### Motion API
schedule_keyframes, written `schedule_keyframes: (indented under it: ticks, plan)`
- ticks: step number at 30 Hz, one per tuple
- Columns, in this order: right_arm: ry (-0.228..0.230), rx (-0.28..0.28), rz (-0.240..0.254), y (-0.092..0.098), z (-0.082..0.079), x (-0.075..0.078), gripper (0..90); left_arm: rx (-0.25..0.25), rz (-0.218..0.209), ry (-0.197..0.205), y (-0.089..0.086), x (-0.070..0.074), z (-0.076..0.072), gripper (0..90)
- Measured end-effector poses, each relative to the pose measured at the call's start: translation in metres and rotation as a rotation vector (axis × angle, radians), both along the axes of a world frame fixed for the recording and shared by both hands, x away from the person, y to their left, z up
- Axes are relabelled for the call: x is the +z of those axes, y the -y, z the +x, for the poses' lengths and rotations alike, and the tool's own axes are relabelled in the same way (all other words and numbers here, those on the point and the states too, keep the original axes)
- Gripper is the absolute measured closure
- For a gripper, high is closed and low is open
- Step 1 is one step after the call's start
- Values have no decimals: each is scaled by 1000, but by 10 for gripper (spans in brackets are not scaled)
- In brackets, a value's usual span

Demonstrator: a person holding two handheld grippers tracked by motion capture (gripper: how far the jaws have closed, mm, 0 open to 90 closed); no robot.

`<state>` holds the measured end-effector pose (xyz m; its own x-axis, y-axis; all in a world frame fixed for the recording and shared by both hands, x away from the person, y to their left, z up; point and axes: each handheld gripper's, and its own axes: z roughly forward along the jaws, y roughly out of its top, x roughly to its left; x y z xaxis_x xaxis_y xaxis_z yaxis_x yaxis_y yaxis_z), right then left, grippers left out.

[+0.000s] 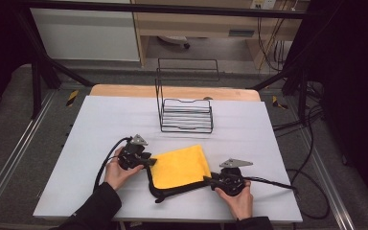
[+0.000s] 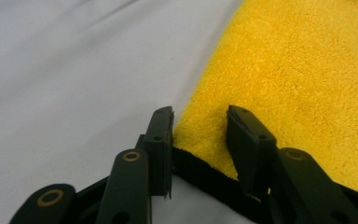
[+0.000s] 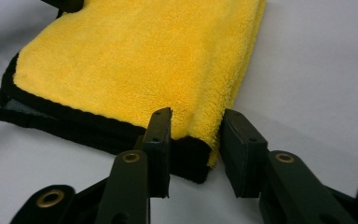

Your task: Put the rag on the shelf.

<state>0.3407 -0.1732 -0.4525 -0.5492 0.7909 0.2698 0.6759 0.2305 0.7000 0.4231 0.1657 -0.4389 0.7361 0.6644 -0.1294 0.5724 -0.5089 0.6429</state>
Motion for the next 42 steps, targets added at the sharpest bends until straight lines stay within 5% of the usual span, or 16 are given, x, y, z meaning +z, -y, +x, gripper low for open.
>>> schedule_keyframes:
  ticks: [13, 24, 31, 36, 42]
  plan:
    - [-51, 26, 31, 0, 7, 3, 825, 20, 15, 26, 5, 5, -12, 814]
    - [-3, 91, -38, -1, 29, 10, 826, 25, -10, 30, -7, 9, -36, 817]
    - [12, 97, -44, -1, 30, 9, 824, 32, -3, 74, -6, 4, -42, 811]
    - [25, 106, -60, -2, 34, 9, 825, 63, -6, 93, -5, 3, -52, 815]
    - [74, 135, -113, -8, 50, 14, 827, 126, -25, 69, -5, 3, -67, 818]
